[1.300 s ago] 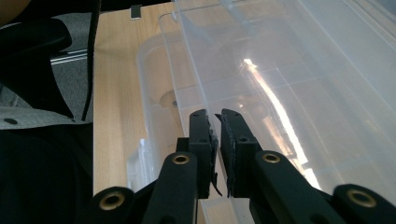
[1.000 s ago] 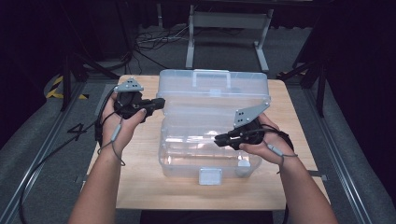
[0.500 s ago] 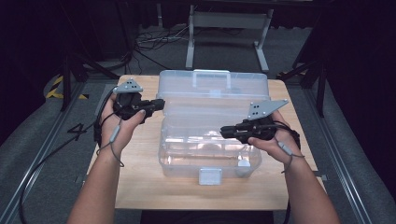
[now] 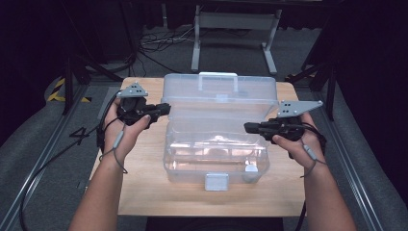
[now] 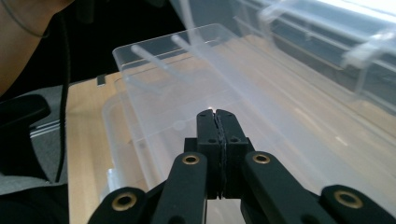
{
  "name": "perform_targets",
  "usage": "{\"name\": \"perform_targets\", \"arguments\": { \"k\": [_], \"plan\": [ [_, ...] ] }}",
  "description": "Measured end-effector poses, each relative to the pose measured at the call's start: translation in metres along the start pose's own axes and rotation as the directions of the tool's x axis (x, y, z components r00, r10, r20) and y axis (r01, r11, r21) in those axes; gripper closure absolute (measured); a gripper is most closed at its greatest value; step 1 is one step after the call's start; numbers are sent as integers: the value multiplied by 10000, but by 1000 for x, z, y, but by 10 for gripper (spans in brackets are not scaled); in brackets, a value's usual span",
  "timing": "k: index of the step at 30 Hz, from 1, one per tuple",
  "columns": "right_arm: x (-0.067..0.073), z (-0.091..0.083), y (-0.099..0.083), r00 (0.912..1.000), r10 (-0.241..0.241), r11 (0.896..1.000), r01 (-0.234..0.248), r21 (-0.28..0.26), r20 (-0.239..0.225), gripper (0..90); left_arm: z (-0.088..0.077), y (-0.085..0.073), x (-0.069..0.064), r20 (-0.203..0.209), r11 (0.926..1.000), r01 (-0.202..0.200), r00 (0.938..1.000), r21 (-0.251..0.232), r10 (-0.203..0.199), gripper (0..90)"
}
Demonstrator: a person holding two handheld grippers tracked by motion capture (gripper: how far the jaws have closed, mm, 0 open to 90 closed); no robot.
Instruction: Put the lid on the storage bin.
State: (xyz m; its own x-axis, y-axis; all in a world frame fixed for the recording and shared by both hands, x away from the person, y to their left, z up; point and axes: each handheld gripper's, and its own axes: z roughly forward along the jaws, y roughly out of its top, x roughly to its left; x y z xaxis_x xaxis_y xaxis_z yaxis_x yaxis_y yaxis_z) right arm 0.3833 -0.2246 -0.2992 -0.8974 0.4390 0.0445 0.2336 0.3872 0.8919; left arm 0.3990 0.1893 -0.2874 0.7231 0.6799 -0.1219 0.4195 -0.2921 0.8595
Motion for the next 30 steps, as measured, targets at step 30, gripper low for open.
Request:
{"name": "perform_targets", "arguments": {
  "k": [30],
  "plan": [
    [-32, -44, -17, 9819, 1344, 9889, -1242, -818, 1334, 900, -7, -5, -12, 157, 9997, -243, 9996, 16, 242, 837]
  ]
}}
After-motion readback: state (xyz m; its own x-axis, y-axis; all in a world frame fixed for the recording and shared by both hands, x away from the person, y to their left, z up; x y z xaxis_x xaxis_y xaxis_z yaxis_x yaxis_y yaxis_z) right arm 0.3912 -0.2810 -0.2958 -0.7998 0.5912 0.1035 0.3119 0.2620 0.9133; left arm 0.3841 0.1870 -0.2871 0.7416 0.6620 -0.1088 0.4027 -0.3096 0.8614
